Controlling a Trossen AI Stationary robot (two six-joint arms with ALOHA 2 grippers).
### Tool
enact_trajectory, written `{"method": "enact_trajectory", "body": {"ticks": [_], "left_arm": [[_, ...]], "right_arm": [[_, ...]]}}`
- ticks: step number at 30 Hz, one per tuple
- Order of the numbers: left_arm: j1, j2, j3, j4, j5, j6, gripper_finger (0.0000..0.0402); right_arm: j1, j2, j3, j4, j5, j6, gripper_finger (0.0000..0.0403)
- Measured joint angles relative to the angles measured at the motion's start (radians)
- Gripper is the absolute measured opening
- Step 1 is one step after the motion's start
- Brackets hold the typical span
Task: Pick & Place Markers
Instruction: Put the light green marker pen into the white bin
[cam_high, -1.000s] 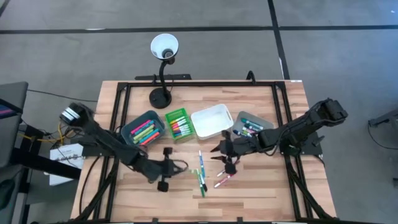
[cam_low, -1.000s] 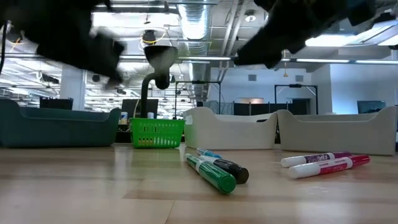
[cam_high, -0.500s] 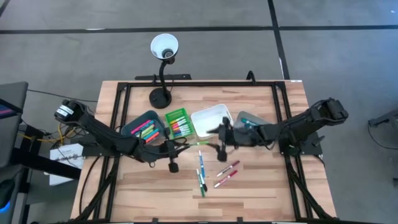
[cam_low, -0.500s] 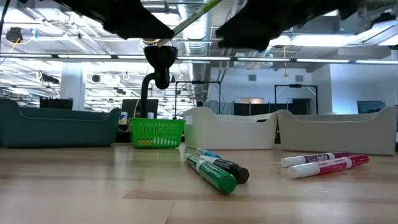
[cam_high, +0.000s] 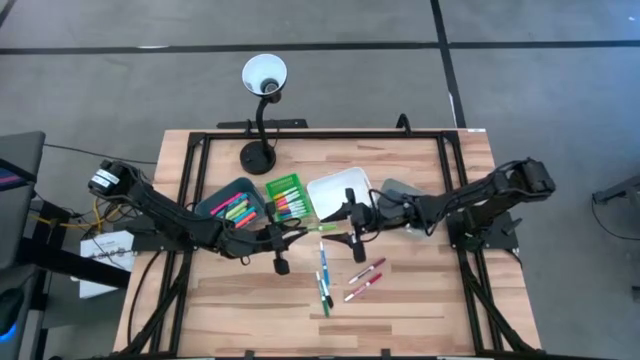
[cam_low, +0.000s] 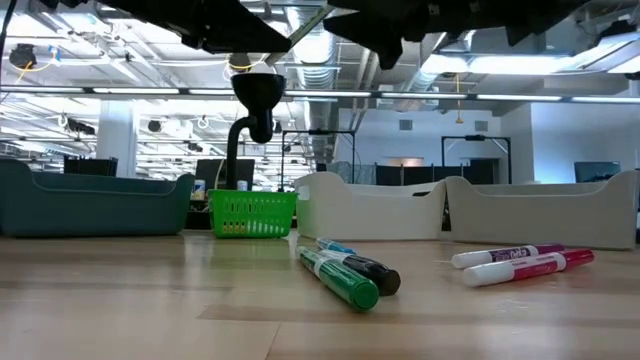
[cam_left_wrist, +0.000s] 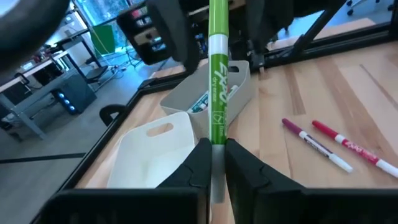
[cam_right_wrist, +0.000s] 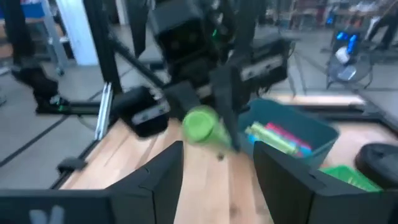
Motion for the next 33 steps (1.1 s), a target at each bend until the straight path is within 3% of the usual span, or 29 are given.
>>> {"method": "enact_trajectory", "body": {"ticks": [9,22,33], "left_arm": [[0.003,0.0,-0.018,0.003,0.0,-0.008,0.0026],[0.047,0.0,-0.018,0.007,0.05,-0.111,0.0034],[0.082,-0.002,-0.018,0.009,0.071,-0.11,0.0082]], "right_arm": [[0.01,0.01,-0.002,0.018,0.003,-0.019,0.015],[-0.001,0.01,-0.002,0.022,0.026,-0.03,0.0025],[-0.003,0.01,-0.002,0.017,0.009,-0.026,0.001]]}}
